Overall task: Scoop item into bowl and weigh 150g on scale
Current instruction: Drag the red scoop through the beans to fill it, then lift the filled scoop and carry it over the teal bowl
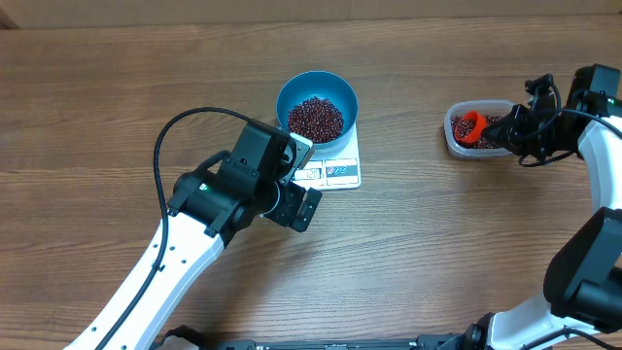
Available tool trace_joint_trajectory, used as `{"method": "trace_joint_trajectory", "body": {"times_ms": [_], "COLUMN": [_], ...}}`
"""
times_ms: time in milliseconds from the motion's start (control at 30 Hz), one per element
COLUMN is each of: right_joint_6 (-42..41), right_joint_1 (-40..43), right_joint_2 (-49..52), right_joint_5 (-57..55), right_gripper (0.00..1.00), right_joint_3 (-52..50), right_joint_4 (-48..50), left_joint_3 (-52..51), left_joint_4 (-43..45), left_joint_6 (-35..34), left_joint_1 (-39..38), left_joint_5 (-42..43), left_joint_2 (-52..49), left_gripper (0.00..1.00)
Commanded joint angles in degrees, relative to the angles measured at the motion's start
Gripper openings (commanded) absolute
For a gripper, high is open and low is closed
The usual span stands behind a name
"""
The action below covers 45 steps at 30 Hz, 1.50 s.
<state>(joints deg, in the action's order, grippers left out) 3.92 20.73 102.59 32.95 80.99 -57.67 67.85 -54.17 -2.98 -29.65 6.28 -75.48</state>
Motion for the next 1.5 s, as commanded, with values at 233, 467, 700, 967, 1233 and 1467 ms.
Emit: {"method": "trace_joint_trajectory", "body": {"times_ms": [233, 467, 700, 967, 1233, 1467], "right_joint_6": [2.69, 5.64, 5.62, 0.52, -5.79, -9.16], "right_joint_1": [6.23, 9.46, 5.22, -6.43, -19.91, -29.79], "right_joint_2": [-1.86, -1.88, -3.28, -7.87, -8.31, -8.28], "right_joint_5": [9.55, 22.99, 27.17, 26.51, 12.70, 0.15], "right_gripper": [0.04, 0.04, 0.04, 0.04, 0.04, 0.04], "right_joint_3": [1.57, 1.57, 1.60, 2.78, 7.15, 7.19], "right_joint_4": [-1.81, -2.89, -2.27, 4.98, 8.94, 13.16], "left_joint_3": [0.13, 0.13, 0.13, 0.13, 0.13, 0.13], "left_joint_4": [0.22, 0.22, 0.22, 0.22, 0.20, 0.22], "left_joint_6": [0.02, 0.02, 0.02, 0.04, 0.02, 0.04], "left_joint_1": [-0.28, -0.28, -0.28, -0.28, -0.28, -0.28], "left_joint_5": [0.66, 0.66, 0.66, 0.66, 0.66, 0.66], "left_joint_2": [0.15, 0.15, 0.15, 0.15, 0.15, 0.15], "left_gripper": [1.00, 1.00, 1.00, 1.00, 1.00, 1.00]}}
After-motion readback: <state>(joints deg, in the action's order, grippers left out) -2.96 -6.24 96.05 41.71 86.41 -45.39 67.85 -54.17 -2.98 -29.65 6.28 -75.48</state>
